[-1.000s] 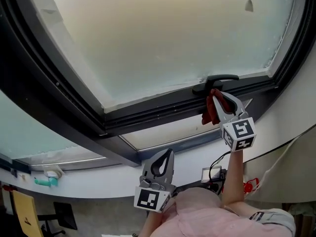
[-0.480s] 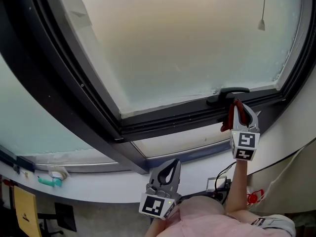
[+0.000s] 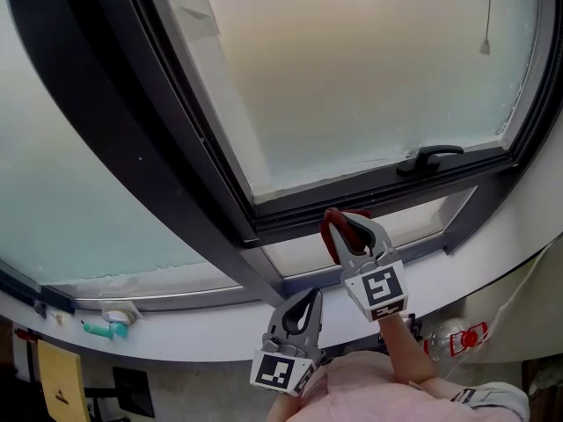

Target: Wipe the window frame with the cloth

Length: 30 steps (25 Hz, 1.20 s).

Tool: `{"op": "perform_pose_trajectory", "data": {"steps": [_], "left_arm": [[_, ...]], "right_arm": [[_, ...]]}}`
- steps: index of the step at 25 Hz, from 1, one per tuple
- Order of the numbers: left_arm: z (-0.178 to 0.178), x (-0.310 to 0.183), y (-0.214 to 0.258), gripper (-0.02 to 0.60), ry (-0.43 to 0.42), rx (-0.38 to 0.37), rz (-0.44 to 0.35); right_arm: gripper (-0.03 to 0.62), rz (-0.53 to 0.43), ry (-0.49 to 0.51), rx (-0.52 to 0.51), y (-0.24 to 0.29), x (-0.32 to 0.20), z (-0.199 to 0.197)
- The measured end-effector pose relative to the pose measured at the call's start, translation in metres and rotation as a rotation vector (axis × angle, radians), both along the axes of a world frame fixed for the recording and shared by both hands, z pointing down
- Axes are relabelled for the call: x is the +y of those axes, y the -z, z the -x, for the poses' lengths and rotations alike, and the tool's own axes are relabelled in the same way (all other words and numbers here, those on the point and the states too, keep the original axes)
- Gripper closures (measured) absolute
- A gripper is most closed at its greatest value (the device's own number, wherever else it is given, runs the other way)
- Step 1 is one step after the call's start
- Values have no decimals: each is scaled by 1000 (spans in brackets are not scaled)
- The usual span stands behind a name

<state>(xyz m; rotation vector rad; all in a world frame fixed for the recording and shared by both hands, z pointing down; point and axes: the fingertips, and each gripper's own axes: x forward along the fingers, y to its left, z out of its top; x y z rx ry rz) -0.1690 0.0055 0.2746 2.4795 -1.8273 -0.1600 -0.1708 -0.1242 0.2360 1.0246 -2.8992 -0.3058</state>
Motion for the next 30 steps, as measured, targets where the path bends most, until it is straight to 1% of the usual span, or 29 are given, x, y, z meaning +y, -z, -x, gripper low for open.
{"op": "perform_pose_trajectory", "data": {"steps": [4, 7, 10, 13, 17, 22, 26, 30], "left_arm": [[27, 23, -1, 586, 30, 5, 0], [47, 39, -3, 586, 66, 5, -2], [69, 55, -4, 586, 112, -4, -8], [87, 66, -4, 586, 157, -12, -7], [105, 77, -7, 586, 200, -8, 3], [121, 79, -8, 586, 228, -2, 3], [116, 68, -5, 586, 193, 1, 0], [101, 56, 7, 586, 139, 16, -61]], "right_arm": [[530, 7, 98, 8, -3, 36, 52], [530, -7, 152, 46, -16, 55, 85], [530, 1, 168, 97, -38, 63, 113], [530, 20, 154, 138, -59, 59, 131], [530, 59, 122, 152, -72, 45, 144], [530, 54, 113, 148, -73, 42, 150], [530, 32, 111, 167, -72, 39, 148], [530, 48, 95, 159, -71, 36, 137]]}}
